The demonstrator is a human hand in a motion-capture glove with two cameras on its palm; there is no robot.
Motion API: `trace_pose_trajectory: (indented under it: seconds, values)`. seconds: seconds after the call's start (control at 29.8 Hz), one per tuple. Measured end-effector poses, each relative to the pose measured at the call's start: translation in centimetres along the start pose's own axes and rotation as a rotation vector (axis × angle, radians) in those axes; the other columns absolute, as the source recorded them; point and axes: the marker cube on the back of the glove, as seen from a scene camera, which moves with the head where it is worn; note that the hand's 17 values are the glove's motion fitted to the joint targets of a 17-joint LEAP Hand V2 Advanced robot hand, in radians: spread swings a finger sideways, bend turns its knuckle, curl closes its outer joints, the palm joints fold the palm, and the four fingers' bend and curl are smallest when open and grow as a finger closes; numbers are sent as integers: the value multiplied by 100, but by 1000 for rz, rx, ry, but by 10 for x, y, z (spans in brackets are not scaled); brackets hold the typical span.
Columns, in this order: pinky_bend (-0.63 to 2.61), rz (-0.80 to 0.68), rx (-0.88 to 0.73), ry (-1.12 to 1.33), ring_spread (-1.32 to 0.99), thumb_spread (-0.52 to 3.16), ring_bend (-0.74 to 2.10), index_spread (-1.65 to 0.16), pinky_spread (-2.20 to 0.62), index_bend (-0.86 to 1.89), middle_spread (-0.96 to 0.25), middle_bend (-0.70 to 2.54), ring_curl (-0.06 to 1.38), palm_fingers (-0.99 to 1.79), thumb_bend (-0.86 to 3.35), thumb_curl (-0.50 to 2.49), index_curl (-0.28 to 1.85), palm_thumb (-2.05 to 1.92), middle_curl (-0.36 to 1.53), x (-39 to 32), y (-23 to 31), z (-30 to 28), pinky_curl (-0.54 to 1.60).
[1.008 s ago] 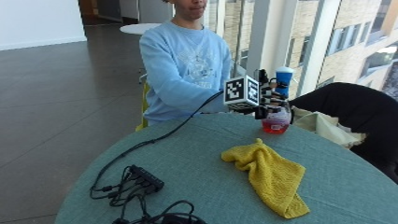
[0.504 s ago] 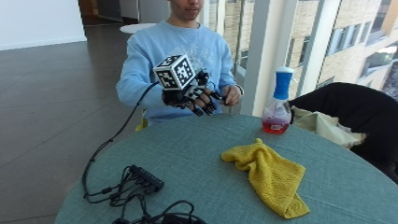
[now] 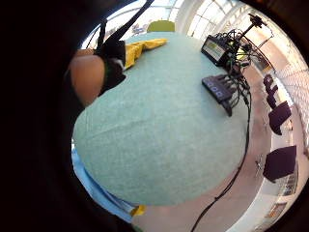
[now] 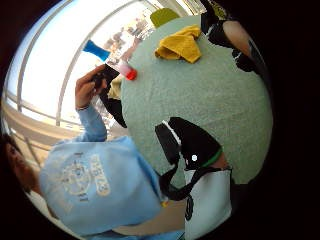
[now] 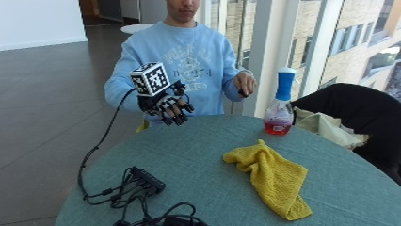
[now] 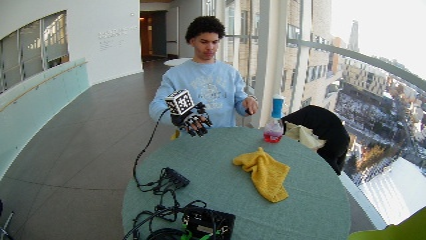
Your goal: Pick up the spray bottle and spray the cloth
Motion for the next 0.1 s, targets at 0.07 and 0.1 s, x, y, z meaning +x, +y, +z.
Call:
trace_pose_trajectory:
  seconds: [0.07,0.1]
  values:
    - [25,2,-8,2,-3,108,43,-34,15,11,-10,34,35,82,-2,35,22,57,44,1,3,1,35]
    - [25,2,-10,2,-3,108,43,-34,15,11,-10,34,35,83,-2,35,22,57,44,1,4,2,35]
